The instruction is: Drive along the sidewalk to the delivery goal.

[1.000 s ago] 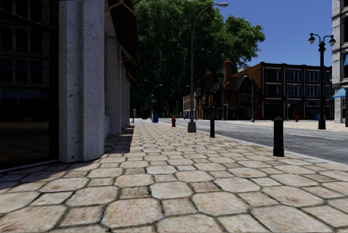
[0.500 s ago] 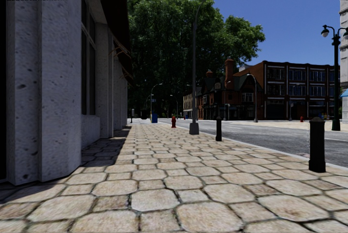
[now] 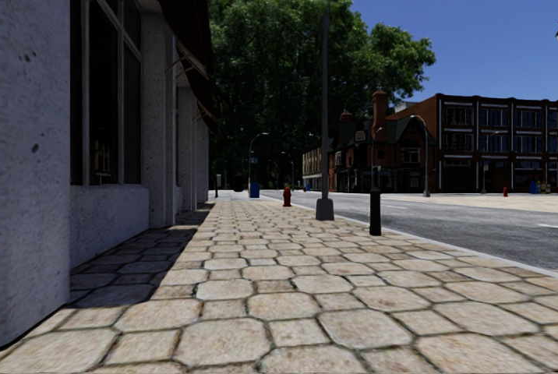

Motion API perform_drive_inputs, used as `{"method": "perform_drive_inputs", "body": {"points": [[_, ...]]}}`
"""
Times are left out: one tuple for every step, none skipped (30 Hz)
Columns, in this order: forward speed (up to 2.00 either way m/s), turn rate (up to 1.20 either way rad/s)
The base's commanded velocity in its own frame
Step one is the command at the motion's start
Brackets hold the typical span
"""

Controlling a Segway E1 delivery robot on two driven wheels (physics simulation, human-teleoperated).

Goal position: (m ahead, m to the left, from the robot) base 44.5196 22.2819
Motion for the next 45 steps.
{"method": "perform_drive_inputs", "body": {"points": [[2.00, 0.29], [2.00, 0.30], [2.00, 0.30], [2.00, 0.32], [2.00, 0.36], [2.00, 0.37], [2.00, 0.37], [2.00, 0.37], [2.00, 0.37], [2.00, 0.37], [2.00, 0.37], [2.00, 0.37], [2.00, 0.37], [2.00, 0.37], [2.00, 0.37], [2.00, 0.37], [2.00, 0.37], [2.00, 0.37], [2.00, 0.27], [2.00, 0.11], [2.00, 0.00], [2.00, 0.00], [2.00, 0.00], [2.00, 0.00], [2.00, 0.00], [2.00, 0.00], [2.00, 0.00], [2.00, 0.00], [2.00, 0.00], [2.00, 0.00], [2.00, 0.00], [2.00, 0.00], [2.00, 0.00], [2.00, 0.00], [2.00, 0.00], [2.00, 0.00], [2.00, 0.00], [2.00, 0.00], [2.00, 0.00], [2.00, 0.00], [2.00, 0.00], [2.00, 0.00], [2.00, 0.00], [2.00, 0.07], [2.00, 0.16]]}}
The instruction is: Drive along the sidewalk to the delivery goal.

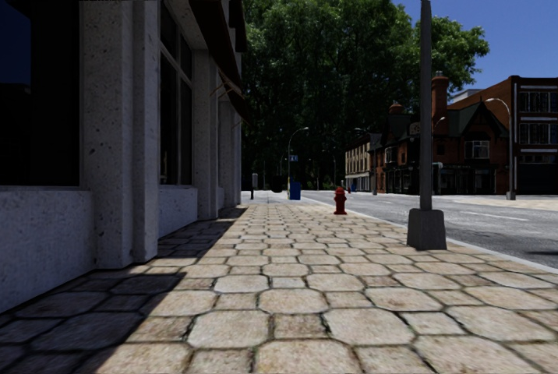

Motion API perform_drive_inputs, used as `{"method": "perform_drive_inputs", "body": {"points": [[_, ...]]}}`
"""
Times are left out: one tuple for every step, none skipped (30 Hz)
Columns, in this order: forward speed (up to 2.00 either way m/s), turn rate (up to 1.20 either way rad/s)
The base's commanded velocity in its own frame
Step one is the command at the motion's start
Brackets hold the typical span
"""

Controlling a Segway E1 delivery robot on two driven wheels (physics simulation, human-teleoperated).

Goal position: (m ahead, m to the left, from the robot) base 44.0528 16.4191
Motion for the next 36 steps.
{"method": "perform_drive_inputs", "body": {"points": [[2.00, 0.16], [2.00, 0.21], [2.00, 0.23], [2.00, 0.24], [2.00, 0.24], [2.00, 0.24], [2.00, 0.24], [2.00, 0.27], [2.00, 0.27], [2.00, 0.27], [2.00, 0.27], [2.00, 0.28], [2.00, 0.28], [2.00, 0.18], [2.00, 0.00], [2.00, 0.00], [2.00, 0.00], [2.00, 0.00], [2.00, 0.00], [2.00, 0.00], [2.00, 0.00], [2.00, 0.00], [2.00, 0.00], [2.00, 0.00], [2.00, 0.00], [2.00, 0.00], [2.00, 0.00], [2.00, 0.00], [2.00, 0.00], [2.00, 0.00], [2.00, 0.00], [2.00, 0.00], [2.00, 0.00], [2.00, 0.00], [2.00, 0.00], [2.00, 0.00]]}}
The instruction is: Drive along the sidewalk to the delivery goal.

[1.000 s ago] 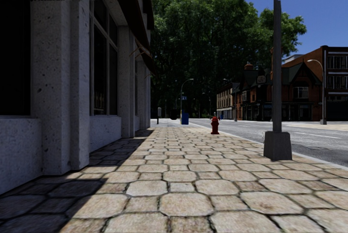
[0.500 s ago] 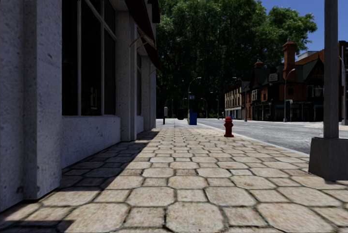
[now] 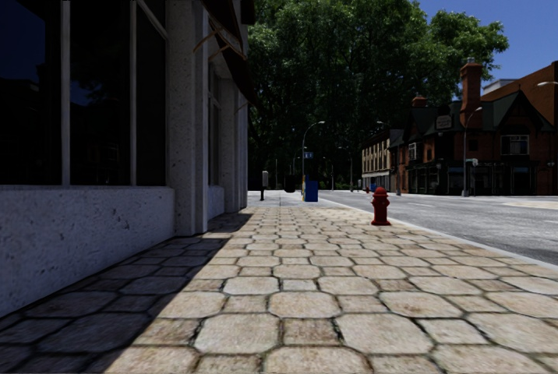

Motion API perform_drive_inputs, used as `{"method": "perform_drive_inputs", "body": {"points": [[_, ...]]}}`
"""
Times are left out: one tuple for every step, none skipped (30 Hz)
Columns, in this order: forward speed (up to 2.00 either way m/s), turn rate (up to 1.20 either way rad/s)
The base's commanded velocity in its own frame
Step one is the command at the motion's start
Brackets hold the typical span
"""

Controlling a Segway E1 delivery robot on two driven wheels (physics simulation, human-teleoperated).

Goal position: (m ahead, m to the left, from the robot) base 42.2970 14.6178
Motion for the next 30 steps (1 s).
{"method": "perform_drive_inputs", "body": {"points": [[2.00, 0.00], [2.00, 0.00], [2.00, 0.00], [2.00, 0.00], [2.00, 0.00], [2.00, 0.00], [2.00, 0.00], [2.00, 0.00], [2.00, 0.00], [2.00, 0.00], [2.00, 0.00], [2.00, 0.00], [2.00, 0.00], [2.00, 0.00], [2.00, 0.00], [2.00, 0.00], [2.00, 0.00], [2.00, 0.00], [2.00, 0.00], [2.00, 0.00], [2.00, 0.00], [2.00, 0.00], [2.00, 0.00], [2.00, 0.00], [2.00, 0.00], [2.00, 0.00], [2.00, 0.00], [2.00, 0.00], [2.00, 0.00], [2.00, 0.00]]}}
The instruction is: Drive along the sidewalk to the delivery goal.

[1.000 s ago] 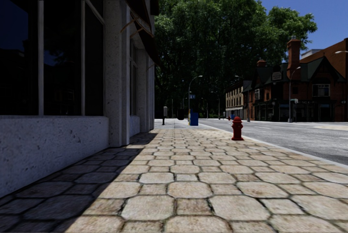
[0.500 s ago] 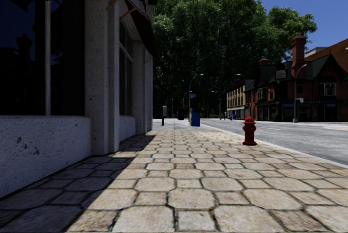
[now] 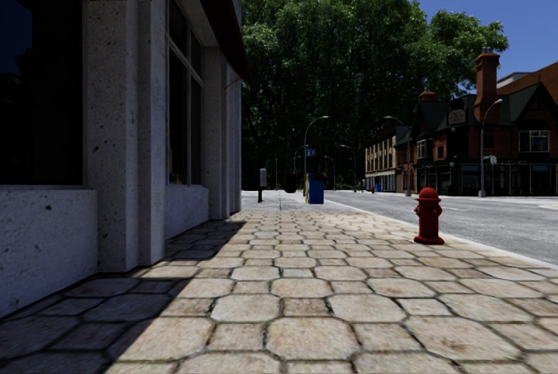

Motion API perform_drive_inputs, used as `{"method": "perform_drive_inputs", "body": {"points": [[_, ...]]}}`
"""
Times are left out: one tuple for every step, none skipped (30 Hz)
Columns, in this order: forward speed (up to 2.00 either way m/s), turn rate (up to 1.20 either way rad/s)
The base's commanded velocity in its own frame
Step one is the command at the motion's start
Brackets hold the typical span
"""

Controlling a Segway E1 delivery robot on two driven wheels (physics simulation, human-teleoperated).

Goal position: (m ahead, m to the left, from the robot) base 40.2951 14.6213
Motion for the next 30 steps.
{"method": "perform_drive_inputs", "body": {"points": [[2.00, 0.00], [2.00, 0.00], [2.00, 0.00], [2.00, 0.00], [2.00, 0.00], [2.00, 0.00], [2.00, 0.00], [2.00, 0.00], [2.00, 0.00], [2.00, 0.00], [2.00, 0.00], [2.00, 0.00], [2.00, 0.00], [2.00, 0.00], [2.00, 0.00], [2.00, 0.00], [2.00, 0.00], [2.00, 0.00], [2.00, 0.00], [2.00, 0.00], [2.00, 0.00], [2.00, 0.00], [2.00, 0.00], [2.00, 0.00], [2.00, 0.00], [2.00, 0.00], [2.00, 0.00], [2.00, 0.00], [2.00, 0.00], [2.00, 0.00]]}}
